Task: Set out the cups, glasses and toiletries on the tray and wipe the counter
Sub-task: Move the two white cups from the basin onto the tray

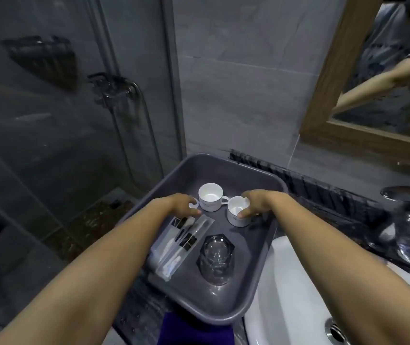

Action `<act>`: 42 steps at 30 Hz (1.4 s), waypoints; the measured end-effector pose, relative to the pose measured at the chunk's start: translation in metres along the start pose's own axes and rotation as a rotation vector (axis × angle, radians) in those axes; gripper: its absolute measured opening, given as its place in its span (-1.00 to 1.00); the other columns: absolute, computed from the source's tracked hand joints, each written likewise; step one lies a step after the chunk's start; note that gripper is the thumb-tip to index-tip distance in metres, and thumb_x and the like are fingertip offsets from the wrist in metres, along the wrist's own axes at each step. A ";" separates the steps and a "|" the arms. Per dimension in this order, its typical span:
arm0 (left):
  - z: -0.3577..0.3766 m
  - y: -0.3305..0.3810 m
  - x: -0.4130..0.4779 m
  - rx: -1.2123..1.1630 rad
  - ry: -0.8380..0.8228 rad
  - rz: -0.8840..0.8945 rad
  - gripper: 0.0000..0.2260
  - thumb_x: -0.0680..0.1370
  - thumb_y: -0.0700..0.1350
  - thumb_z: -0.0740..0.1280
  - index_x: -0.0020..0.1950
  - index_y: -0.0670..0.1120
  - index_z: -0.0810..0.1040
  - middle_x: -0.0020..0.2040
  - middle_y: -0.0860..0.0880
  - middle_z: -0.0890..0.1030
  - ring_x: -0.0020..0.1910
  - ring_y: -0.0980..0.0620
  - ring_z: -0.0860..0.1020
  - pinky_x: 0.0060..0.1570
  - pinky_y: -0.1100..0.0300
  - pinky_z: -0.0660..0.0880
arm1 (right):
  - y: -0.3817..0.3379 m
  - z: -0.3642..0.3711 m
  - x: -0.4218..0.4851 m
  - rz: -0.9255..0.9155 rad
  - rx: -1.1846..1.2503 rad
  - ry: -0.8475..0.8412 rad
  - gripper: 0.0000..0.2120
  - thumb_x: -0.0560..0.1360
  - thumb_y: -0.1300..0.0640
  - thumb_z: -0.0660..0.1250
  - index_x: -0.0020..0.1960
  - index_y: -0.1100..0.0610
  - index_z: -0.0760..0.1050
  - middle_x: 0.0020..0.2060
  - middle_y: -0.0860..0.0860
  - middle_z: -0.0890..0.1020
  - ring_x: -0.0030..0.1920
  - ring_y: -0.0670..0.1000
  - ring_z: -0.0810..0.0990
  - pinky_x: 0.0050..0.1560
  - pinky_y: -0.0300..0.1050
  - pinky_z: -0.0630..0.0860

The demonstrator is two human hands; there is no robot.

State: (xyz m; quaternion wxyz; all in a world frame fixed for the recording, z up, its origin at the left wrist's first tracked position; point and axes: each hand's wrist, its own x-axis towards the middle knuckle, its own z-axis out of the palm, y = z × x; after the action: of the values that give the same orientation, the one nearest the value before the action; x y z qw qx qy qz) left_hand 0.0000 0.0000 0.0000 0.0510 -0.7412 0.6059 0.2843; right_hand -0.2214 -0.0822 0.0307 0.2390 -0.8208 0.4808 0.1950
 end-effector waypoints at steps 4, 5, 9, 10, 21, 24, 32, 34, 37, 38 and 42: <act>0.003 0.002 0.024 -0.004 0.039 -0.023 -0.45 0.50 0.12 0.26 0.39 -0.15 0.34 0.34 -0.14 0.46 0.28 -0.12 0.44 0.26 0.07 0.39 | 0.004 0.009 0.019 0.029 0.077 -0.010 -0.33 0.38 -0.09 0.45 0.37 0.12 0.27 0.29 0.11 0.45 0.09 0.17 0.53 -0.08 0.00 0.53; 0.003 0.003 0.031 -0.003 0.048 -0.025 -0.46 0.49 0.12 0.28 0.35 -0.19 0.37 0.30 -0.15 0.49 0.24 -0.12 0.47 0.23 0.05 0.42 | 0.005 0.010 0.024 0.030 0.068 -0.011 -0.32 0.37 -0.10 0.45 0.36 0.13 0.27 0.29 0.11 0.45 0.14 0.17 0.52 -0.04 0.01 0.53; 0.005 -0.003 0.061 -0.075 0.087 0.011 -0.34 0.35 0.15 0.44 0.32 -0.15 0.34 0.22 -0.12 0.54 0.12 -0.11 0.52 0.13 0.03 0.49 | 0.006 0.013 0.039 0.038 0.070 -0.008 -0.30 0.37 -0.09 0.46 0.37 0.15 0.25 0.32 0.10 0.41 0.10 0.15 0.49 -0.23 -0.06 0.51; 0.006 -0.004 0.066 -0.120 0.094 0.037 -0.30 0.32 0.15 0.47 0.33 -0.13 0.32 0.21 -0.10 0.53 0.11 -0.09 0.53 0.12 0.04 0.49 | 0.005 0.013 0.041 0.042 0.082 -0.017 -0.29 0.37 -0.08 0.46 0.38 0.15 0.24 0.31 0.10 0.40 0.02 0.13 0.48 -0.39 -0.13 0.48; 0.014 -0.006 0.097 -0.428 0.030 0.209 -0.17 0.16 0.07 0.55 0.35 0.04 0.27 0.26 0.10 0.36 0.25 0.04 0.41 0.27 0.11 0.37 | 0.005 0.021 0.054 0.051 0.040 -0.026 -0.14 0.28 -0.15 0.52 0.38 0.18 0.19 0.34 0.10 0.33 0.26 0.17 0.45 0.01 -0.07 0.46; 0.017 -0.009 0.104 -0.445 0.033 0.193 -0.17 0.12 0.13 0.57 0.31 0.09 0.31 0.25 0.14 0.41 0.23 0.08 0.44 0.28 0.05 0.41 | 0.003 0.020 0.051 0.055 0.050 0.000 -0.18 0.28 -0.11 0.53 0.35 0.19 0.22 0.30 0.11 0.35 0.15 0.17 0.50 -0.26 -0.14 0.51; 0.004 0.002 0.089 -0.390 0.017 0.273 -0.39 0.15 0.12 0.57 0.14 0.11 0.46 0.12 0.08 0.52 0.13 0.01 0.53 0.13 0.06 0.50 | 0.002 0.013 0.040 0.058 0.051 0.054 -0.32 0.31 -0.03 0.51 0.28 0.18 0.27 0.22 0.08 0.42 -0.07 0.08 0.45 -0.53 -0.20 0.34; -0.004 0.009 0.081 -0.376 0.006 0.313 -0.53 0.16 0.08 0.57 0.01 0.10 0.51 -0.03 0.08 0.59 0.01 0.05 0.57 0.04 0.08 0.52 | 0.004 0.008 0.033 0.053 0.075 0.079 -0.30 0.28 -0.03 0.52 0.28 0.17 0.28 0.21 0.08 0.43 -0.02 0.13 0.51 -0.37 -0.04 0.54; -0.018 0.023 0.064 -0.471 0.018 0.367 -0.62 0.24 -0.13 0.53 -0.06 0.10 0.45 -0.10 0.16 0.49 -0.11 0.17 0.50 -0.05 0.24 0.48 | 0.006 -0.002 0.019 0.046 0.120 0.129 -0.27 0.24 -0.04 0.53 0.27 0.16 0.28 0.19 0.08 0.45 0.09 0.18 0.54 0.00 0.12 0.60; -0.022 0.027 0.059 -0.489 0.029 0.403 -0.62 0.27 -0.20 0.52 -0.10 0.12 0.44 -0.11 0.16 0.47 -0.13 0.17 0.50 -0.08 0.29 0.48 | 0.007 -0.006 0.013 0.039 0.131 0.147 -0.28 0.24 -0.03 0.53 0.27 0.16 0.29 0.19 0.07 0.45 0.10 0.17 0.54 0.05 0.12 0.58; -0.038 0.040 0.040 -0.494 0.061 0.496 -0.60 0.35 -0.36 0.45 -0.16 0.11 0.40 -0.18 0.21 0.49 -0.25 0.45 0.51 -0.25 0.51 0.44 | 0.008 -0.023 -0.014 0.014 0.159 0.206 -0.28 0.26 -0.04 0.52 0.29 0.15 0.29 0.21 0.06 0.47 0.14 0.14 0.53 0.13 0.10 0.54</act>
State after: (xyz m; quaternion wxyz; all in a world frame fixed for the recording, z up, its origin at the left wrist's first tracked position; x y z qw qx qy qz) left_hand -0.0196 -0.0610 0.0231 -0.2190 -0.5695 0.6817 0.4037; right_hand -0.2328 -0.0896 0.0551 0.2512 -0.8116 0.5224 0.0727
